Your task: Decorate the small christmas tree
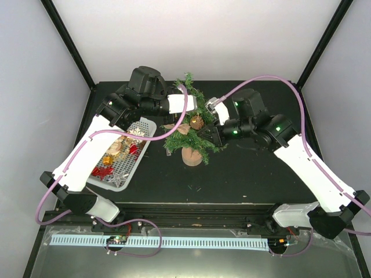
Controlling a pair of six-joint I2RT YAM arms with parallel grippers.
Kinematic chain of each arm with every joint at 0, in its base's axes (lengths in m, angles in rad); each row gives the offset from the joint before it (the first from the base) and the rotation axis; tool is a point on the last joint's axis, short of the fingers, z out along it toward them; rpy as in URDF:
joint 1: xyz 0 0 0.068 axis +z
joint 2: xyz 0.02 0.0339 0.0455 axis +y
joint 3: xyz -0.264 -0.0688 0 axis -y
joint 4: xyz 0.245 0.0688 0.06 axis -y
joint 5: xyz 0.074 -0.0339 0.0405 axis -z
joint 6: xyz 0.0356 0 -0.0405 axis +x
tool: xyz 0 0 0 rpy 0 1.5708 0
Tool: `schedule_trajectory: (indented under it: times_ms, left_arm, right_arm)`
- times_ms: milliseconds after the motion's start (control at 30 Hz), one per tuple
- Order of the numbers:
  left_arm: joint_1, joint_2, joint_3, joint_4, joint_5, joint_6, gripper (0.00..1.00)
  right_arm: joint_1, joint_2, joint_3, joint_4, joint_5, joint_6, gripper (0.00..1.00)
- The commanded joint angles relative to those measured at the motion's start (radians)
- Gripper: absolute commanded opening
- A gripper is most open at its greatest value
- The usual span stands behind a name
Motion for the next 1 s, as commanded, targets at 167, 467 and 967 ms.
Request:
schedule_trajectory:
  times_ms: [167, 467, 967]
  left_arm:
    - [-0.004, -0.016, 0.017, 0.009, -0.010, 0.003, 0.02]
    - [-0.004, -0.029, 0.008, 0.006, -0.024, 0.003, 0.02]
    - [-0.004, -0.058, -0.009, 0.006, -0.045, -0.004, 0.12]
  right_arm:
    - [0.005, 0.039, 0.020, 0.056, 0.126, 0.007, 0.08]
    - [0.004, 0.002, 0.006, 0.102, 0.237, 0.037, 0.08]
    - [0.003, -0.046, -0.015, 0.087, 0.228, 0.053, 0.09]
